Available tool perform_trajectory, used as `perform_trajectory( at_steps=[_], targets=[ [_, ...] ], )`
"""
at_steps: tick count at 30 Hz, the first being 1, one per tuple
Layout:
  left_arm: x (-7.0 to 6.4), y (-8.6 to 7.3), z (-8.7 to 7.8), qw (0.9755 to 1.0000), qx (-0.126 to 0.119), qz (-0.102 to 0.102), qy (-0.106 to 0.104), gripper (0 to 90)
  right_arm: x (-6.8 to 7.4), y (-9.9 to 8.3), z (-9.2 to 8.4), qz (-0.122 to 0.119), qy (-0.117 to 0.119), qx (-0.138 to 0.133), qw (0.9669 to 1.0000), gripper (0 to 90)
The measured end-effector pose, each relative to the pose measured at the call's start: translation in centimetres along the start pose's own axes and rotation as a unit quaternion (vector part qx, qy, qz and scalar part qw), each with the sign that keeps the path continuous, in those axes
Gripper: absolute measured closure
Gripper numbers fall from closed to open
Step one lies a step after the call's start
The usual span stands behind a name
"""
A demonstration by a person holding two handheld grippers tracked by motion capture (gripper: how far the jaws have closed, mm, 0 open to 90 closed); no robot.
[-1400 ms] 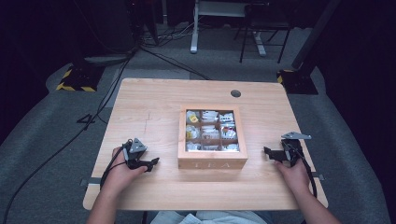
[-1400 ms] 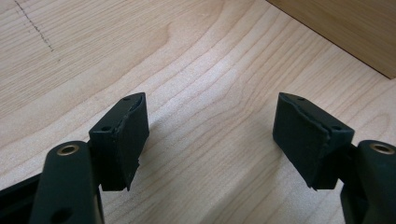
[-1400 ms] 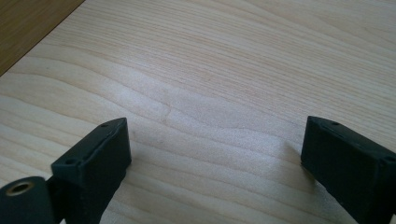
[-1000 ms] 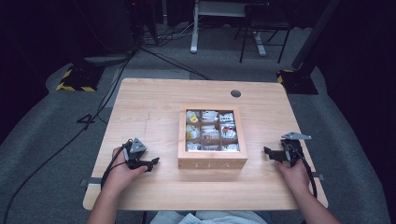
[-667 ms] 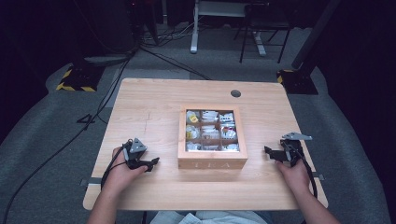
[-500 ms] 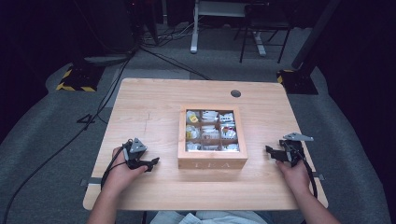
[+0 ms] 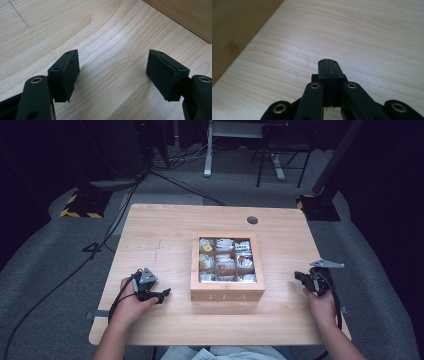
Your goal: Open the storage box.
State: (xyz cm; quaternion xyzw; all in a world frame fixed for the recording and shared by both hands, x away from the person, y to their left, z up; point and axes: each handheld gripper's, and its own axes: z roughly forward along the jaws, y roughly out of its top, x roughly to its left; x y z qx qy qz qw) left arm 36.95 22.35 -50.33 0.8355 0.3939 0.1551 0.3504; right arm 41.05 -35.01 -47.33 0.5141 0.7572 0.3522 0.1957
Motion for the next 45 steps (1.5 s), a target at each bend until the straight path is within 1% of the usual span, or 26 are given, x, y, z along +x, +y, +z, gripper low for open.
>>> perform_trajectory(
  at_steps=[1,4,8,9,11,13,16,17,22,24,26,28,29,30,34,36,37,40,43,44,45],
  targets=[
    [0.0,0.0,0.0,1.0000,0.000,0.000,0.000,27.5,0.0,0.0,0.0,0.000,0.000,0.000,1.0000,89.6],
    [0.0,0.0,0.0,1.0000,0.000,0.001,0.000,27.5,0.4,0.7,-1.2,-0.002,0.014,-0.013,0.9998,89.6],
    [0.0,0.0,0.0,1.0000,0.000,0.001,0.000,27.5,0.7,1.2,-1.9,-0.004,0.019,-0.019,0.9996,89.6],
    [0.0,0.0,0.0,1.0000,0.000,0.001,0.000,27.5,1.0,1.5,-2.4,-0.007,0.028,-0.021,0.9994,89.6],
    [0.0,0.0,0.0,1.0000,0.000,0.000,0.000,27.5,1.3,1.8,-2.9,-0.009,0.032,-0.025,0.9991,89.6],
    [0.0,0.0,0.0,1.0000,0.000,0.000,0.000,27.5,1.3,1.9,-3.0,-0.010,0.035,-0.027,0.9990,89.6],
    [0.0,0.0,0.0,1.0000,0.000,0.000,0.000,27.5,1.6,2.2,-3.6,-0.008,0.045,-0.029,0.9985,89.5],
    [0.0,0.0,0.0,1.0000,0.000,0.000,0.000,27.5,1.7,2.4,-4.0,-0.012,0.050,-0.034,0.9981,89.6],
    [0.0,0.0,0.0,1.0000,0.000,0.000,0.000,27.5,1.9,2.7,-4.9,-0.012,0.058,-0.039,0.9975,89.6],
    [0.0,0.0,0.0,1.0000,0.000,0.000,0.000,27.6,2.2,2.9,-5.6,-0.014,0.067,-0.042,0.9968,89.6],
    [0.0,0.0,0.0,1.0000,0.000,0.001,0.000,27.6,2.3,2.9,-5.7,-0.015,0.068,-0.043,0.9967,89.6],
    [0.0,0.0,0.0,1.0000,0.000,0.001,0.000,27.5,2.7,3.1,-6.3,-0.022,0.075,-0.046,0.9959,89.6],
    [0.0,0.0,0.0,1.0000,0.000,0.000,0.001,27.5,2.7,3.1,-6.3,-0.022,0.075,-0.046,0.9959,89.6],
    [0.0,0.0,0.0,1.0000,0.000,0.000,0.000,27.5,3.0,3.3,-6.5,-0.025,0.079,-0.048,0.9954,89.6],
    [0.0,0.0,0.0,1.0000,0.000,0.001,0.000,27.5,3.5,3.5,-6.9,-0.033,0.084,-0.050,0.9947,89.5],
    [0.0,0.0,0.0,1.0000,0.000,0.001,0.001,27.6,4.0,3.6,-7.2,-0.040,0.091,-0.050,0.9938,89.6],
    [0.0,0.0,0.0,1.0000,0.000,0.001,0.001,27.5,4.0,3.6,-7.2,-0.040,0.091,-0.050,0.9938,89.6],
    [0.0,0.0,0.0,1.0000,0.001,0.001,0.002,27.6,4.7,3.8,-7.5,-0.052,0.101,-0.046,0.9924,89.6],
    [0.0,0.0,0.0,1.0000,0.000,0.001,0.001,27.6,5.1,3.9,-7.6,-0.058,0.107,-0.045,0.9915,89.6],
    [0.0,0.0,0.0,1.0000,0.001,0.001,0.001,27.5,5.5,3.9,-7.7,-0.068,0.114,-0.043,0.9902,89.6],
    [0.0,0.0,0.0,1.0000,0.001,0.001,0.001,27.5,5.5,3.9,-7.7,-0.068,0.114,-0.043,0.9902,89.6]
  ],
)
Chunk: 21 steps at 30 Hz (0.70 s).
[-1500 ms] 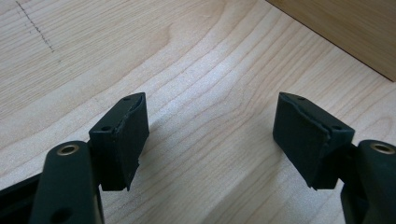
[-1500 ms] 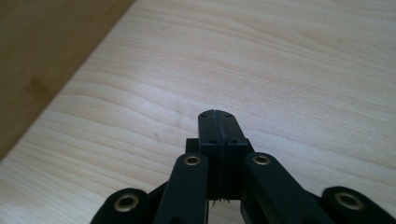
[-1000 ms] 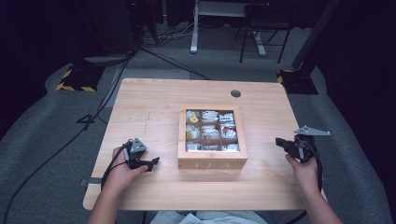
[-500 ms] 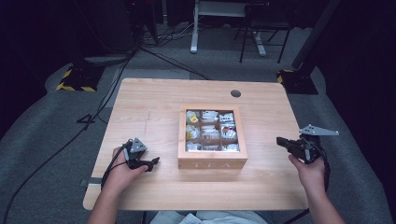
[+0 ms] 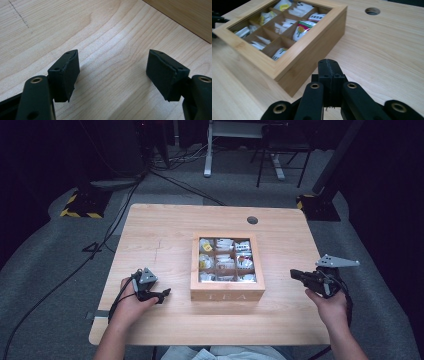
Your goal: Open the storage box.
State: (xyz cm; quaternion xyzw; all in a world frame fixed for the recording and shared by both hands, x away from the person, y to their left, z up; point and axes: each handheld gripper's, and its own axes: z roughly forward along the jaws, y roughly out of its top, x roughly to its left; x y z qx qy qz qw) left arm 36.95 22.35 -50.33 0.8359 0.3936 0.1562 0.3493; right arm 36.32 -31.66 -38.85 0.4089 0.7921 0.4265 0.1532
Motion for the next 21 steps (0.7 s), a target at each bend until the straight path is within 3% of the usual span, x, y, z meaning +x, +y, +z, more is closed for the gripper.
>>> perform_trajectory(
  at_steps=[2,8,15,21],
  targets=[
    [0.0,0.0,0.0,1.0000,0.000,0.001,0.000,27.5,0.9,0.2,-0.1,-0.017,0.008,0.004,0.9998,89.6],
    [0.0,0.0,0.0,1.0000,-0.001,0.001,0.000,27.6,2.1,0.4,0.1,-0.035,0.026,0.009,0.9990,89.5],
    [0.0,0.0,0.0,1.0000,-0.001,0.001,0.000,27.6,2.8,0.5,0.4,-0.042,0.044,0.018,0.9980,89.5],
    [0.0,0.0,0.0,1.0000,-0.001,0.001,0.001,27.5,3.5,0.4,1.3,-0.053,0.063,0.041,0.9958,89.5]
  ],
)
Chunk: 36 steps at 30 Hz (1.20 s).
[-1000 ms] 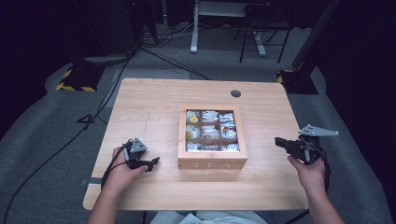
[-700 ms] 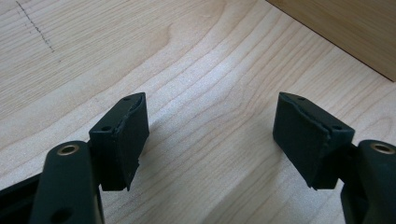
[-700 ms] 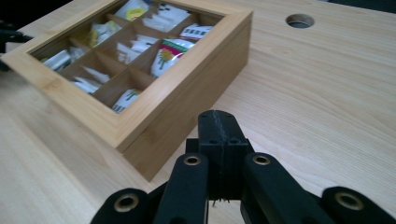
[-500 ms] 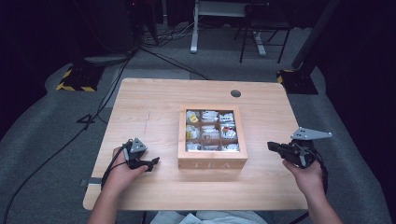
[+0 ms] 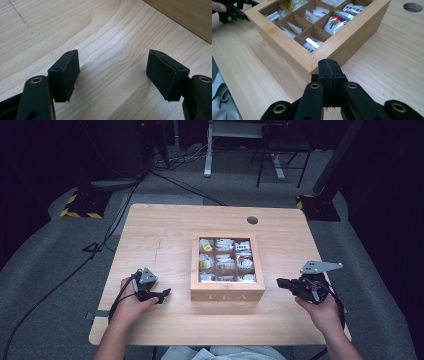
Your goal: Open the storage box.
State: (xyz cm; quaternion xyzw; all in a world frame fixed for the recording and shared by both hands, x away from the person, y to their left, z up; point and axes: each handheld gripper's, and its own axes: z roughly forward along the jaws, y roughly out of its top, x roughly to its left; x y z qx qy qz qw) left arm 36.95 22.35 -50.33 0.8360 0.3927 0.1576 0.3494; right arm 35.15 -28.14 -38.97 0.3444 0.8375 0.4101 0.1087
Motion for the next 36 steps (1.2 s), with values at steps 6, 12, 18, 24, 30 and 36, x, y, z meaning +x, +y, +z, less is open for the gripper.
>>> perform_trajectory(
  at_steps=[6,12,18,24,30,36],
  targets=[
    [-0.1,0.0,0.0,1.0000,0.002,-0.003,0.002,27.5,0.3,-0.3,1.3,-0.006,0.017,0.029,0.9994,89.5],
    [-0.1,0.0,0.0,1.0000,0.003,-0.004,0.002,27.5,0.4,-0.6,2.4,-0.006,0.026,0.053,0.9982,89.5],
    [-0.1,0.0,0.0,1.0000,0.003,-0.004,0.002,27.5,0.6,-0.8,3.3,-0.010,0.032,0.076,0.9966,89.5],
    [-0.1,0.0,0.0,1.0000,0.003,-0.004,0.002,27.5,0.6,-1.1,4.0,-0.009,0.038,0.091,0.9951,89.5],
    [-0.1,0.0,0.0,1.0000,0.003,-0.004,0.002,27.5,0.5,-1.2,4.3,-0.007,0.040,0.093,0.9948,89.5],
    [-0.1,0.0,0.0,1.0000,0.003,-0.004,0.002,27.5,0.5,-1.2,4.4,-0.007,0.043,0.092,0.9948,89.5]
  ],
)
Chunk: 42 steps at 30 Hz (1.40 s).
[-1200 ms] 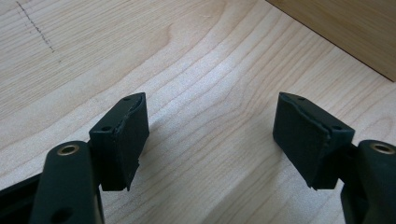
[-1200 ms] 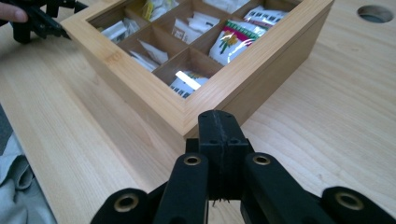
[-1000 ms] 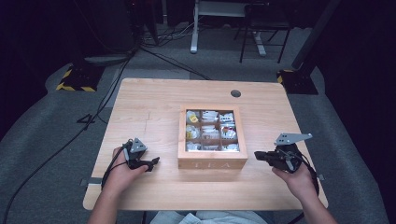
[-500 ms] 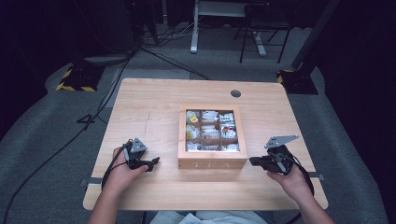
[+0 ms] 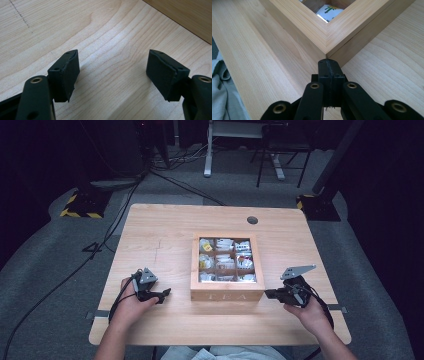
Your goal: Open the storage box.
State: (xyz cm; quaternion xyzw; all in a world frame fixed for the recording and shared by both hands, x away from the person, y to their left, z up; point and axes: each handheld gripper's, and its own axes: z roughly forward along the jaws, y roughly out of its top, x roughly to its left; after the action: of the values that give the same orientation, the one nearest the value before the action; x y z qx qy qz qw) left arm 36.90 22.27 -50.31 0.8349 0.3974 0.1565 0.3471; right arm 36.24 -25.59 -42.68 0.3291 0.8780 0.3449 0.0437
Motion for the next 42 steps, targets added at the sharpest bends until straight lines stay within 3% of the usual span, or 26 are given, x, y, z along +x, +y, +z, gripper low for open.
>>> perform_trajectory(
  at_steps=[10,24,42],
  targets=[
    [0.0,0.0,0.0,1.0000,0.000,0.001,0.001,27.5,0.0,0.0,0.1,0.001,0.001,-0.003,1.0000,89.5],
    [0.0,0.0,0.0,1.0000,0.000,0.001,0.000,27.5,0.0,-0.1,-0.5,0.006,0.008,-0.027,0.9996,89.7],
    [0.0,0.0,0.0,1.0000,0.000,-0.002,-0.001,27.4,0.4,0.7,-2.7,0.013,-0.001,-0.096,0.9953,89.8]
  ],
)
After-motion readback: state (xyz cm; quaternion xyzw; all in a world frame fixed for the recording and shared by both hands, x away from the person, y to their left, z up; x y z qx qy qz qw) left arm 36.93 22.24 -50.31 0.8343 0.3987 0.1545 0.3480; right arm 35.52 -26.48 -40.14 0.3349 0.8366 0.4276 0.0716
